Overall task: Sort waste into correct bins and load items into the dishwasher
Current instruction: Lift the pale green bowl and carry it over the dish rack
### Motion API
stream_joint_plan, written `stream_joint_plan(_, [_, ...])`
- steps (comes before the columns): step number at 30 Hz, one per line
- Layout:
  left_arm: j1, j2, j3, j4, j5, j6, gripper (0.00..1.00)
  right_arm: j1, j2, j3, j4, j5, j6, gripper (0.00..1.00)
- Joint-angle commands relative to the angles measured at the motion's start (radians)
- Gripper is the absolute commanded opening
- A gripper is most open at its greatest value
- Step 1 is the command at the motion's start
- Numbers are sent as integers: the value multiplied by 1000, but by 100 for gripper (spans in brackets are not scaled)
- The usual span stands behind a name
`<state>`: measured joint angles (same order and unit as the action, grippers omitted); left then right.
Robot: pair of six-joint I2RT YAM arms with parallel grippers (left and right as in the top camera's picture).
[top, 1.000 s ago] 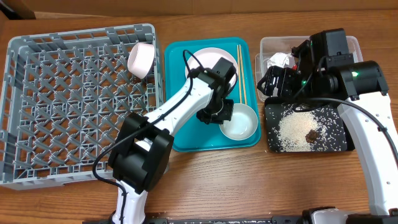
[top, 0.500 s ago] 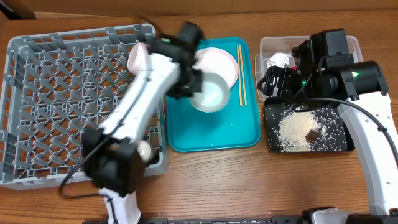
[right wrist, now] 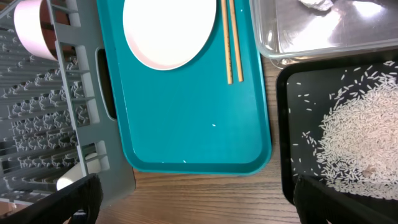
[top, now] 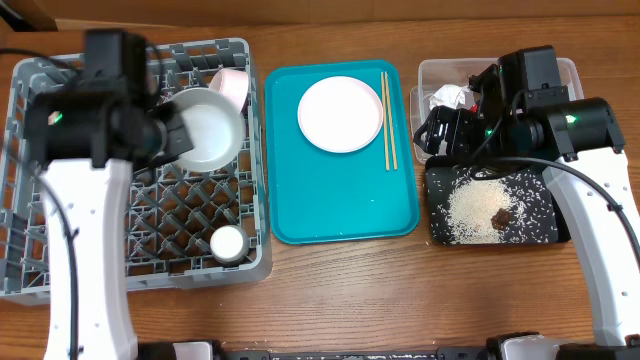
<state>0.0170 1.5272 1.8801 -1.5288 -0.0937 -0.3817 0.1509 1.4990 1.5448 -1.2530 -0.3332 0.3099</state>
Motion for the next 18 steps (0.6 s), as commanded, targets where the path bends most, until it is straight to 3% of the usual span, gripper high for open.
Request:
stream_joint_plan(1, [16,-49,6,-18,-239,30,4,-1,-6,13,2,4,-8,100])
stream_joint_plan(4, [9,-39,5,-27,-408,20,4,-1,-6,13,2,4,-8,100])
stream_joint_plan(10, [-4,23,4,-26,-612,-40,4,-1,-6,13,2,4,-8,100])
stream_joint_plan(13, [-89,98,4,-66,-806,-83,4,-1,-6,13,2,4,-8,100])
stream_joint_plan(18, [-257,170,4,-128,-1003,-148,4,-1,-6,13,2,4,-8,100])
